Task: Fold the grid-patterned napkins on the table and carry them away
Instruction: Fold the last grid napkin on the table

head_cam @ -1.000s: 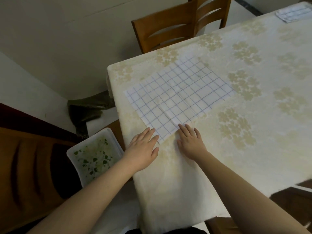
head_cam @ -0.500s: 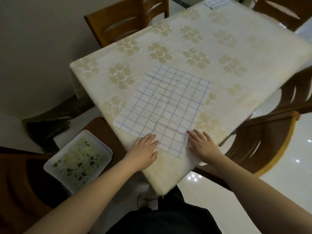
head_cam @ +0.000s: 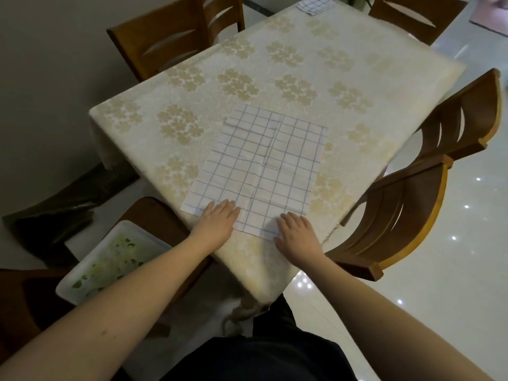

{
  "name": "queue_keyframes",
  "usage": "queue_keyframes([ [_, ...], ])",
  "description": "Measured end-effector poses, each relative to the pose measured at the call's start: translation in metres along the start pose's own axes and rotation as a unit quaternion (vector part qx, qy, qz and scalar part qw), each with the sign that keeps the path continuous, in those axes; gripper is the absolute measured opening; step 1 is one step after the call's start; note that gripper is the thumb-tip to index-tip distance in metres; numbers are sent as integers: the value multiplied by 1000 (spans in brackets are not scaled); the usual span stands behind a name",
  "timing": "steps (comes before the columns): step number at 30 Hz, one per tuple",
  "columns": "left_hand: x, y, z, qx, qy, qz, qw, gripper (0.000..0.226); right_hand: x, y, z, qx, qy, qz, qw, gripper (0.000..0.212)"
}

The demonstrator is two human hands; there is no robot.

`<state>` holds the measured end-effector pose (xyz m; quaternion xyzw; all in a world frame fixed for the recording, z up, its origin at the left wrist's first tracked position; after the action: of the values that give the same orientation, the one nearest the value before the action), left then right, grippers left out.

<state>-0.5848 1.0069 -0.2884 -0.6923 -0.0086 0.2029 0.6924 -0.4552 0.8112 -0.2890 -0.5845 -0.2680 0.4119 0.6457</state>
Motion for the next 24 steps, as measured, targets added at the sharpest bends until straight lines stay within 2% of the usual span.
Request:
queue_keyframes([
  [5,1,17,12,11,1,37,999,63,-1,23,24,0,-6,12,1000,65],
  [9,-9,23,7,36,25,-4,999,60,-11,32,24,-35,-13,-23,999,58],
  [12,-19,23,1,63,63,-24,996,66,-18,37,23,-61,-40,-53,996,48],
  [15,-27,24,0,66,70,-35,995,71,-23,37,24,-95,-67,-67,991,49],
  [17,-31,25,1,63,66,-32,995,74,-27,34,26,-111,-71,-68,989,42],
  [20,-37,23,3,42,55,-61,996,58,-32,25,27,-124,-68,-67,988,29],
  [22,-41,19,4,39,52,-82,995,43,-34,17,25,-119,-61,-69,989,33],
  [24,-45,16,7,34,51,-111,992,43,-37,9,23,-106,-54,-90,989,37],
])
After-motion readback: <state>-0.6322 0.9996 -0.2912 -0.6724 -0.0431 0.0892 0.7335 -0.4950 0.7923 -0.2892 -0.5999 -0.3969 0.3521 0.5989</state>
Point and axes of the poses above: each hand's wrist, its own x-axis towards the middle knuckle, its own y-axis out of the palm, z = x × y, the point moved 1 cm from there along x, towards the middle knuckle, and after that the axes turned 9 degrees about -z, right-handed, at the moved point
